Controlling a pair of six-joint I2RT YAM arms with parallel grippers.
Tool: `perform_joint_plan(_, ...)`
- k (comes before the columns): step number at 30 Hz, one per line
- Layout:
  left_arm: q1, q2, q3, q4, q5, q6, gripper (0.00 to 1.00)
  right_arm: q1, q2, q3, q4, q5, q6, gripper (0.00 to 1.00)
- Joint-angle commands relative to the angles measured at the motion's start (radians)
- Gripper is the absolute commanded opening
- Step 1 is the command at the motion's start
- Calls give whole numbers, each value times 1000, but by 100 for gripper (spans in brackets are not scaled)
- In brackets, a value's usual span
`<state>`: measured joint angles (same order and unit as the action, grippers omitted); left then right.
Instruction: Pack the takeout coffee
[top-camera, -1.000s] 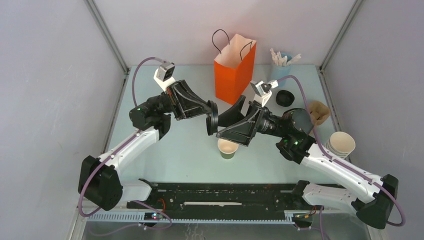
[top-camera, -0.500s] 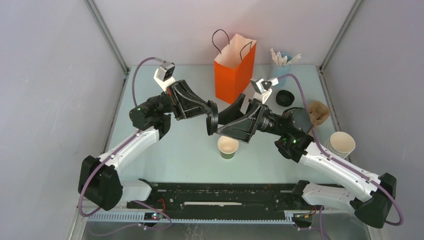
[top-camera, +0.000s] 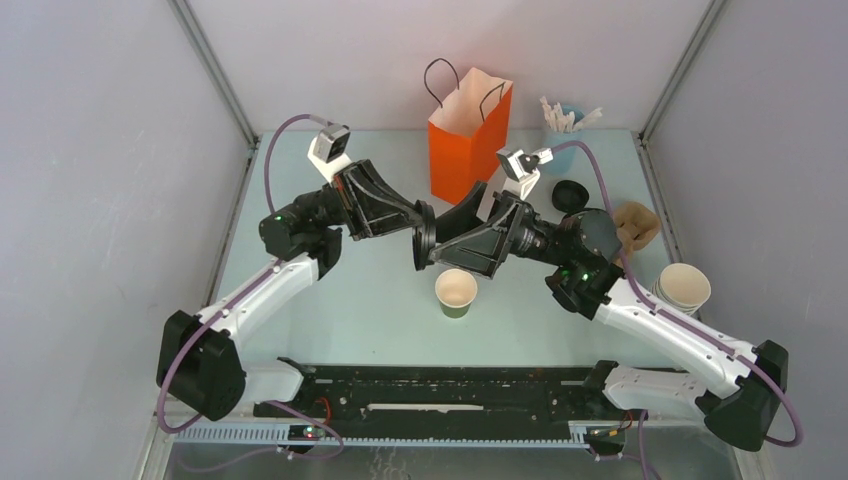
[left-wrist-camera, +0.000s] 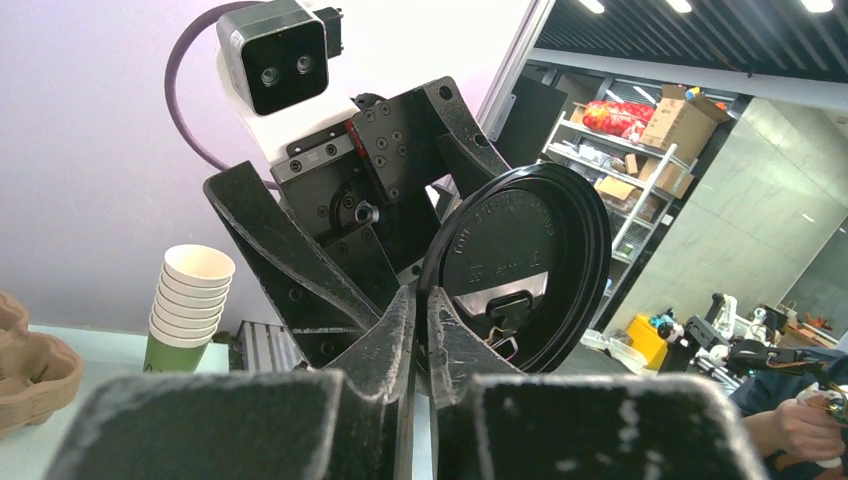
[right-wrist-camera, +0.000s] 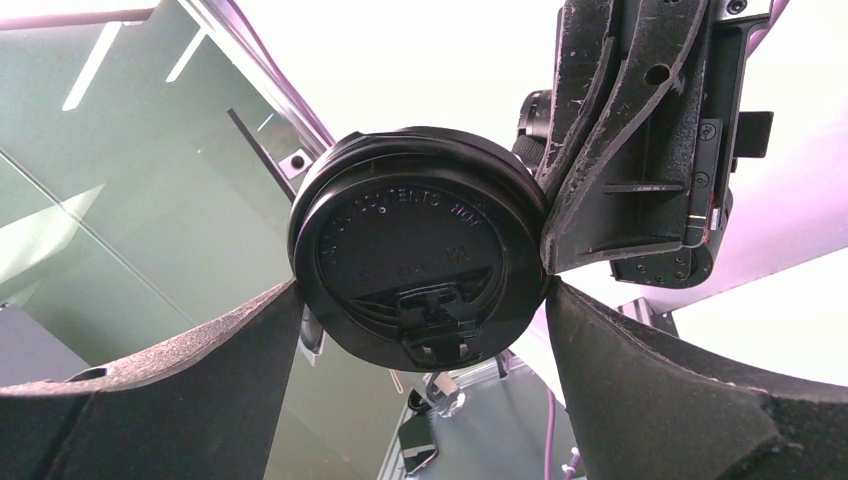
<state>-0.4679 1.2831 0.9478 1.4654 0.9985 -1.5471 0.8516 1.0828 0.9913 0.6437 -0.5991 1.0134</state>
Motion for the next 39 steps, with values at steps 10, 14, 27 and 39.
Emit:
perform_joint_plan(10,3,12,-11,56,8,-15,9,-13,-5,55,28,5,5,100)
perform_joint_plan(14,3,14,-11,56,9,-15,10,-15,-4,55,9,9,1,100)
perform_joint_plan(27,7,16,-5,55,9,-17,20,-20,-11,56,-3,6,8,95)
perform_joint_plan(39,20,15,-9,55,3,-14,37,-23,-17,56,-20,8,4,91)
